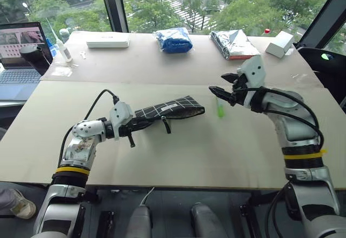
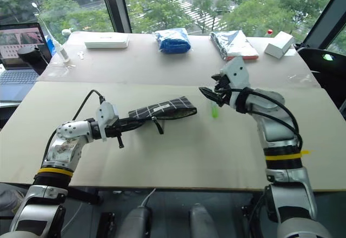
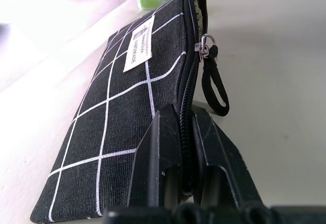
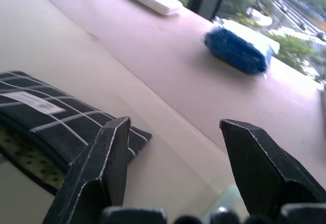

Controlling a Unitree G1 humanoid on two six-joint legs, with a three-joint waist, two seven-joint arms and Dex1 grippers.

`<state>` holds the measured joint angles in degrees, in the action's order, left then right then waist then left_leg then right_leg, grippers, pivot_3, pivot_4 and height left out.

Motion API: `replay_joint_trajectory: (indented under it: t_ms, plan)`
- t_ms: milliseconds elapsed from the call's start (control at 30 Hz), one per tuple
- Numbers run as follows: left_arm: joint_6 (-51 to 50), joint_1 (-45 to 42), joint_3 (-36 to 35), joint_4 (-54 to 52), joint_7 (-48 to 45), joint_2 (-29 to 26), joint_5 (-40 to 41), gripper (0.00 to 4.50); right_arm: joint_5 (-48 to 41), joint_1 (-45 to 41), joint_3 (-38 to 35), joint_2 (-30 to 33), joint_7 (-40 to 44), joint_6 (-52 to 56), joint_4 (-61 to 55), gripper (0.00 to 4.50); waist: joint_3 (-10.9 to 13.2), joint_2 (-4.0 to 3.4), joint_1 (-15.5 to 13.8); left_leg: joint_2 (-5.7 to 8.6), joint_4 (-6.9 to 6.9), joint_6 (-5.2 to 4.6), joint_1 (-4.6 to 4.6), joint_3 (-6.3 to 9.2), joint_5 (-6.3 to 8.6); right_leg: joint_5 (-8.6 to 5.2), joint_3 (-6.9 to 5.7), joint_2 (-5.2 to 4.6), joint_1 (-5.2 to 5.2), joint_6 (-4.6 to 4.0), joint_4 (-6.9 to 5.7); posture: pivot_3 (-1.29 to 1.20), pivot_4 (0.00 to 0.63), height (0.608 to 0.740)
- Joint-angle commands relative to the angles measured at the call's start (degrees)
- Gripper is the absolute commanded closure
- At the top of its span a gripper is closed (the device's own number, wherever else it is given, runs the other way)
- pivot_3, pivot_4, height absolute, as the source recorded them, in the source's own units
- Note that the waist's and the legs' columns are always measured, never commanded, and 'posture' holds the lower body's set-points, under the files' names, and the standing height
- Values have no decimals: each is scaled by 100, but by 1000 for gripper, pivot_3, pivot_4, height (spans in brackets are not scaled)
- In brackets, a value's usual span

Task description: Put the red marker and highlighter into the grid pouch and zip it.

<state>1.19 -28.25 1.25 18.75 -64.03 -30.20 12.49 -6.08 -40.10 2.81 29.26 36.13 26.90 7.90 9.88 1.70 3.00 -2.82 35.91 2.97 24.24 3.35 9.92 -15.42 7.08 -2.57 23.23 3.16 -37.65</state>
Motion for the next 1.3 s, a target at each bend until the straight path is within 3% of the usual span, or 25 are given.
replay_joint_trajectory:
  t_ms: [33, 433, 933, 1067, 1167, 1233, 1300]
  plan:
    - [76, 17, -51, -216, -4, -33, 105, 4500, 343, 3, 196, -167, -486, 353, -49, 1365, 0, 0, -4, 0, 0, 0, 1, 0, 0, 0, 0, 0, 1, 0, -1, 0, 150, 740]
    - [37, 88, -49, -305, 16, -53, 92, 4500, 869, -54, 385, -306, -1048, 369, 385, 1365, 1, -1, -26, 0, 0, 0, 1, 0, 0, 0, 0, 0, 2, 0, 0, 0, 150, 740]
    - [40, 113, -36, -322, 81, -31, 73, 4500, 477, -148, -301, -805, -1657, 1059, 1210, 1365, 0, -1, -20, 0, 0, 0, 1, 0, 0, 0, 0, 0, 1, 0, -1, 0, 150, 740]
    - [43, 105, -42, -311, 96, -31, 72, 4500, 458, -106, -341, -820, -1721, 1175, 1274, 2328, 0, -1, -19, 0, 0, 0, 0, 0, 0, 0, 0, 0, 1, 0, -1, 0, 150, 740]
    - [48, 106, -44, -309, 102, -32, 73, 4500, 441, -63, -379, -811, -1750, 1156, 1276, 3543, 0, 0, -25, 0, 0, 0, 0, 0, 0, 0, 0, 0, -1, 0, -1, 0, 150, 740]
    - [50, 106, -44, -308, 102, -34, 74, 4500, 436, -32, -393, -813, -1748, 1157, 1244, 3935, 0, 0, -23, 0, 1, 0, -4, 0, 0, 0, -1, 0, -7, 0, 0, 0, 150, 740]
    - [47, 88, -39, -297, 107, -31, 70, 4500, 434, -21, -409, -809, -1732, 1156, 1223, 3949, 0, 0, -21, 0, 1, 0, -5, 0, 0, 0, 0, 0, -6, 0, -1, 0, 150, 740]
